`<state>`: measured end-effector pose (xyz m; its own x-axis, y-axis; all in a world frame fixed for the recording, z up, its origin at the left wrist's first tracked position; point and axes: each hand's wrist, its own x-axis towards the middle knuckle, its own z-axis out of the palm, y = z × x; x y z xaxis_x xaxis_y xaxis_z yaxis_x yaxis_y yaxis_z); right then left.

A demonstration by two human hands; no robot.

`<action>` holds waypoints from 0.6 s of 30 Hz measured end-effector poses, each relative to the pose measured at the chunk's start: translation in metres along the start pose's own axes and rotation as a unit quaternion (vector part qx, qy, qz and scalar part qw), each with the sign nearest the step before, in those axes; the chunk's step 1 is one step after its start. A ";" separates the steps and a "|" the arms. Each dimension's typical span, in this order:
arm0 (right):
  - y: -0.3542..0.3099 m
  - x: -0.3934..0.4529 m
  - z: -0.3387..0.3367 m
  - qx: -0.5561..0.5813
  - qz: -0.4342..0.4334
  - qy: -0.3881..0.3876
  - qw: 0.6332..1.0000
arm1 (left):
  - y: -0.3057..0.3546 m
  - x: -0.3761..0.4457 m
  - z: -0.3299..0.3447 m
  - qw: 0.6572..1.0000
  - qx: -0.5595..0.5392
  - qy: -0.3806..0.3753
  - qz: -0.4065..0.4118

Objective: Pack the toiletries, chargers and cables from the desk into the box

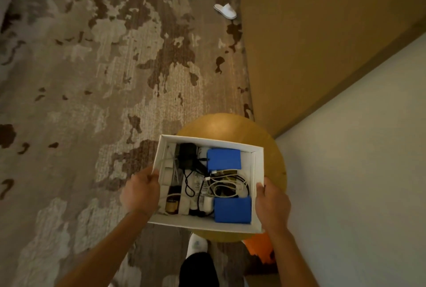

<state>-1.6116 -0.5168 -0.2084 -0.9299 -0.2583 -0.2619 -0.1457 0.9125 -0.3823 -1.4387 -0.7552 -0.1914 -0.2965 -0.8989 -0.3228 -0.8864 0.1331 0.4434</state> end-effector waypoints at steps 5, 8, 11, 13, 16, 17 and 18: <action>0.025 0.043 0.023 -0.009 0.021 -0.001 1.000 | 0.016 0.032 0.050 0.999 0.026 -0.035 0.020; 0.041 0.060 0.036 -0.026 0.033 -0.017 0.999 | 0.019 0.043 0.075 0.999 0.032 -0.033 0.029; 0.053 0.073 0.044 -0.052 0.039 -0.026 0.998 | 0.023 0.048 0.091 0.998 0.034 -0.044 0.036; 0.059 0.077 0.048 -0.056 0.037 -0.028 0.997 | 0.024 0.051 0.097 0.997 0.031 -0.053 0.043; 0.064 0.080 0.054 -0.056 0.043 -0.027 0.997 | 0.027 0.055 0.103 0.996 0.037 -0.065 0.053; 0.063 0.080 0.055 -0.051 0.044 -0.023 0.997 | 0.031 0.055 0.102 0.996 0.045 -0.066 0.050; 0.063 0.081 0.055 -0.044 0.042 -0.016 0.998 | 0.031 0.057 0.104 0.996 0.048 -0.061 0.050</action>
<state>-1.6779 -0.4982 -0.3022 -0.9289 -0.1893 -0.3184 -0.0992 0.9553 -0.2786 -1.5199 -0.7591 -0.2827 -0.4210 -0.8220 -0.3835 -0.8784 0.2639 0.3985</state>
